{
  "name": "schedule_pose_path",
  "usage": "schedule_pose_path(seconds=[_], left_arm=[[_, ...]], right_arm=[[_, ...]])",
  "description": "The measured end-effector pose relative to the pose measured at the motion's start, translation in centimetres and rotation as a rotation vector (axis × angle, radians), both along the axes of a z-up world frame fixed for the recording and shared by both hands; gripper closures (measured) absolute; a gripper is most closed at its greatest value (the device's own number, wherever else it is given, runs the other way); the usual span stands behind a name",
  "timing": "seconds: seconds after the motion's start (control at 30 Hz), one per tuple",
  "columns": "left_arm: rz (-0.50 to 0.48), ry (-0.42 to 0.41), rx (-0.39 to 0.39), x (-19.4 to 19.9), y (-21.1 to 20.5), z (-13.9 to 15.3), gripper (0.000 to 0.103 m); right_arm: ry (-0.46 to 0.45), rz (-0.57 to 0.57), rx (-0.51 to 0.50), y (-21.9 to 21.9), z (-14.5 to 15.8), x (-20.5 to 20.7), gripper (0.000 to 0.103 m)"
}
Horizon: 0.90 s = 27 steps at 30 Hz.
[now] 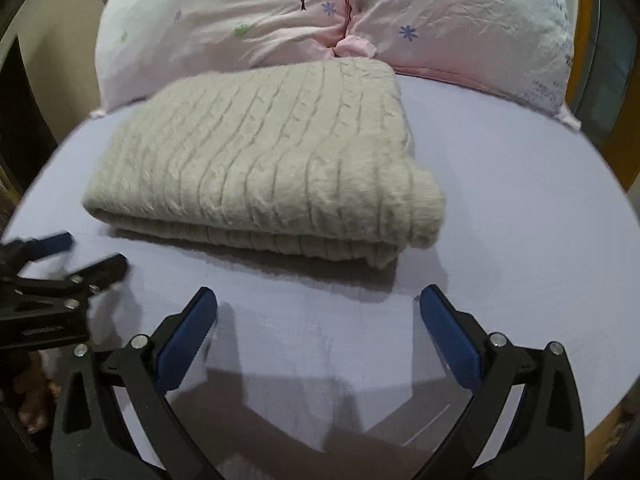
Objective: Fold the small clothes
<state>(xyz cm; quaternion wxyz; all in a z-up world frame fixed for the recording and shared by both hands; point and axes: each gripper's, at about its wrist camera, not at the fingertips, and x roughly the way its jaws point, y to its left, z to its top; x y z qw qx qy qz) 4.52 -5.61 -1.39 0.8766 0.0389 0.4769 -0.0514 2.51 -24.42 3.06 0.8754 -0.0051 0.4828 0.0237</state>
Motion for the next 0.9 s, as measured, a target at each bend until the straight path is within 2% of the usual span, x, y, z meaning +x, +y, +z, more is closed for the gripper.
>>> schedule_pose_path(seconds=[0.27,0.9], left_arm=[[0.032,0.015,0.003,-0.12,-0.14,-0.08,0.001],[0.017,-0.012,0.003,-0.40,0.49,0.16,0.001]], right_arm=[[0.000,-0.038,0.010,-0.25,0.11,-0.65,0.002],[-0.006,-0.057,0.009,-0.05,0.05,-0.65,0.002]])
